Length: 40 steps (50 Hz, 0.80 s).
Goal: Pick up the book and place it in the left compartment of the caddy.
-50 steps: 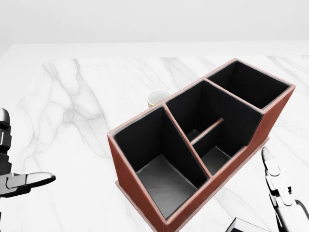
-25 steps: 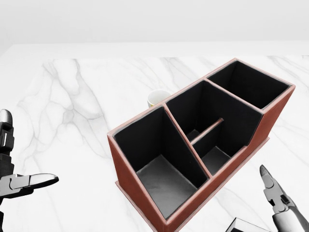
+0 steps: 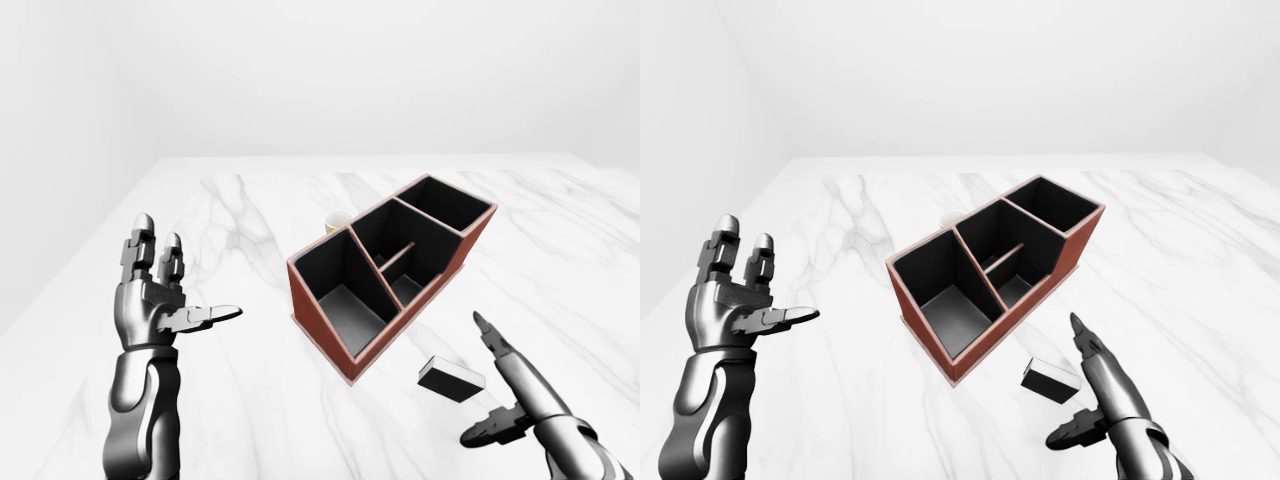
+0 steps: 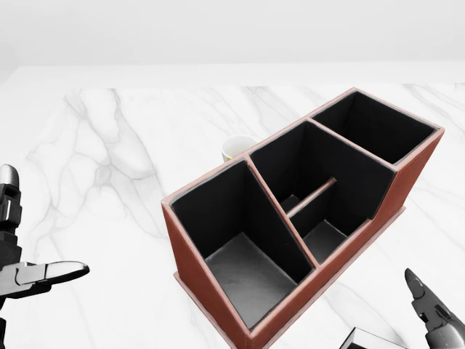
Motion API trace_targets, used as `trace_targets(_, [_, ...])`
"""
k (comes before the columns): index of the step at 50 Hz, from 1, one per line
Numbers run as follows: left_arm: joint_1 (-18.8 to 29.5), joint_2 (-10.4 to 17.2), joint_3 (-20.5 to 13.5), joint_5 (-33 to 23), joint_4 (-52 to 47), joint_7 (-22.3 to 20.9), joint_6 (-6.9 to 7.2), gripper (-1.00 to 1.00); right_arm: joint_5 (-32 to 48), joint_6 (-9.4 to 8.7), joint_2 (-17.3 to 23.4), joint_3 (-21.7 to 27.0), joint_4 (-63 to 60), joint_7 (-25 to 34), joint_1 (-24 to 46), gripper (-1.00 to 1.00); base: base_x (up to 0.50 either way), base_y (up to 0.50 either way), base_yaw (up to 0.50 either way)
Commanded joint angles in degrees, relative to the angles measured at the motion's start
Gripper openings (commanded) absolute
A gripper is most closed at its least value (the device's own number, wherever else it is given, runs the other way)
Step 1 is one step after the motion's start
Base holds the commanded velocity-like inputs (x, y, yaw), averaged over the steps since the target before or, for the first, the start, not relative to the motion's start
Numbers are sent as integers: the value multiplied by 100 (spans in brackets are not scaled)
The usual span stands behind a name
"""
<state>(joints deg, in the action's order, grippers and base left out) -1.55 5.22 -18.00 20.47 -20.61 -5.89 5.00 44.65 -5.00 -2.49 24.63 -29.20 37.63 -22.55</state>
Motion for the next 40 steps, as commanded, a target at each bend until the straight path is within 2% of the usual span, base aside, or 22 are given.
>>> trace_targets(1, [-11, -23, 39, -50, 24, -3, 0, 100, 146, 0, 87, 247, 65, 237, 139, 100, 0, 0, 0])
trace_targets(20, [-22, -40, 86, -105, 32, -4, 0, 100, 473, 0, 233, 433, 298, 237, 241, 100, 0, 0, 0])
trace_targets(40, [-15, -34, 69, -93, 24, 2, 0, 100, 866, 0, 542, 240, 340, 237, 552, 100, 0, 0, 0])
